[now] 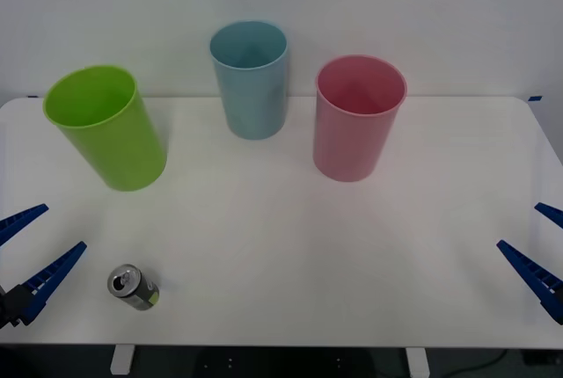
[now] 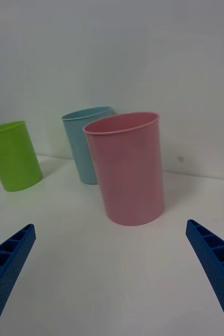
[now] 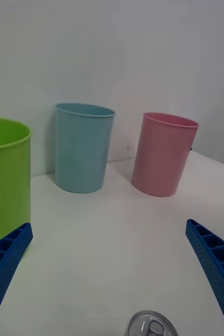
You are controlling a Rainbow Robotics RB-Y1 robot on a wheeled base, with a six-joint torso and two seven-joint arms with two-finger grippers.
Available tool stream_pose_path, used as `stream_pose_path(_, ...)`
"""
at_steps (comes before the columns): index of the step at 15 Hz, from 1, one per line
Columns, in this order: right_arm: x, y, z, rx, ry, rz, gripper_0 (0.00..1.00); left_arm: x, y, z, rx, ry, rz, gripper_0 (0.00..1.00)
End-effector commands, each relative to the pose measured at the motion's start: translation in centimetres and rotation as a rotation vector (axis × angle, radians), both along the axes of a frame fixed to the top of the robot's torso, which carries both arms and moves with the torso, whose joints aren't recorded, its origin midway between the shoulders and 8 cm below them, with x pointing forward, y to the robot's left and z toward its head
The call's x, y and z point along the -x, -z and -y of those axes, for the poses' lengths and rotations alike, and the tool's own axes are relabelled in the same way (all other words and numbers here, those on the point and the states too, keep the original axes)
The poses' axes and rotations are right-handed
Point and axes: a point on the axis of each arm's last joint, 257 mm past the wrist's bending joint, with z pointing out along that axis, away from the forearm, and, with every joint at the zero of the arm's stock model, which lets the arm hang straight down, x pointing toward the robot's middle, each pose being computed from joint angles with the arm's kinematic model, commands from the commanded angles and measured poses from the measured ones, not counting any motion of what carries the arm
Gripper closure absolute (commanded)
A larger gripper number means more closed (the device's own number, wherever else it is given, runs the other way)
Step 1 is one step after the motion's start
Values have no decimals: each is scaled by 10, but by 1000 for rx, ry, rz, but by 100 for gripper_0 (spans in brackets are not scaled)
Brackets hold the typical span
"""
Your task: Grasp the object on the table and drop it into the matching bin: aluminum can to the light blue bin, PET bottle to the pink bin.
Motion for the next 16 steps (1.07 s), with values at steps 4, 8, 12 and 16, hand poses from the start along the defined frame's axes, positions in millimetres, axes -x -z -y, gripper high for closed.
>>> stream_pose_path(4, 0, 0, 0, 0, 0, 0, 0, -2, -6, -4, -60, 36, -6, 0)
stream_pose_path(8, 0, 0, 0, 0, 0, 0, 0, 11, -1, -16, -81, 32, -34, 0)
stream_pose_path(12, 0, 0, 0, 0, 0, 0, 0, 24, 17, -11, -96, 52, -74, 0)
stream_pose_path(16, 0, 0, 0, 0, 0, 0, 0, 34, 37, -11, -161, 60, -110, 0)
